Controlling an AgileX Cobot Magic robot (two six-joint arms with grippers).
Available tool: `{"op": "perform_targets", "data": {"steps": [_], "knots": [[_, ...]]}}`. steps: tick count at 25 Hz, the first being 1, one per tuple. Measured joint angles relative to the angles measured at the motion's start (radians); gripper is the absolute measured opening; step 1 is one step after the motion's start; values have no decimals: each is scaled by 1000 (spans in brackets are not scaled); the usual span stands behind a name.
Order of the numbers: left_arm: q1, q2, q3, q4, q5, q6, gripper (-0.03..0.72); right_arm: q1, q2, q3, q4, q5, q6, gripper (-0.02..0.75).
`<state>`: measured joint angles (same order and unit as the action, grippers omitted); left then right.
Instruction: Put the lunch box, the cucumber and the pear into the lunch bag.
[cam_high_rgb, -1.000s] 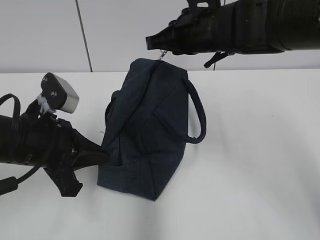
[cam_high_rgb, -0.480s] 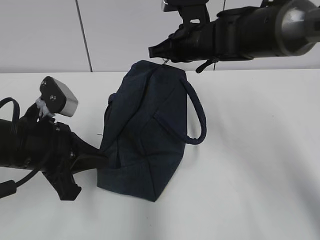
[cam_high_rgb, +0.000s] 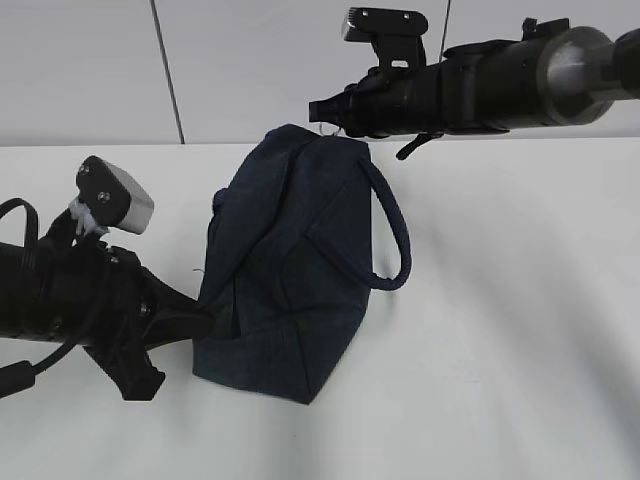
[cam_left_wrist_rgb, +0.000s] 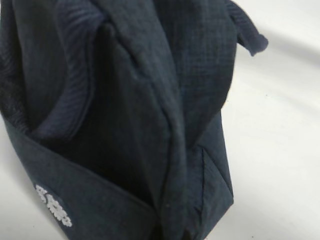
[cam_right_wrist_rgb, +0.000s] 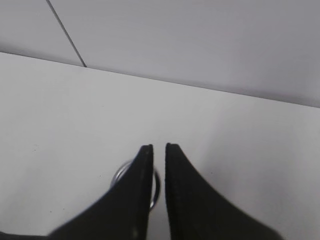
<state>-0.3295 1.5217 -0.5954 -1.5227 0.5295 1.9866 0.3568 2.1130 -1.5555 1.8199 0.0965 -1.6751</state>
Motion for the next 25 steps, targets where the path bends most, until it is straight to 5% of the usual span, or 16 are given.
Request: {"op": "perform_targets", "data": {"steps": [4, 6, 9, 13, 25], "knots": [[0, 0, 7, 3, -2, -42, 127, -6, -11, 0, -2, 2, 14, 450], [0, -9, 9, 16, -7, -80, 237, -6, -39, 0, -11, -4, -2, 540], [0, -50, 10, 37, -8, -141, 333, -6, -115, 4, -22, -4, -62, 553], [0, -146, 10, 154, -28, -336, 351, -6, -256, 88, -26, -4, -106, 542], [0, -496, 12, 713, -38, -1057, 330, 54, -842, 772, -9, -64, -90, 539]]}}
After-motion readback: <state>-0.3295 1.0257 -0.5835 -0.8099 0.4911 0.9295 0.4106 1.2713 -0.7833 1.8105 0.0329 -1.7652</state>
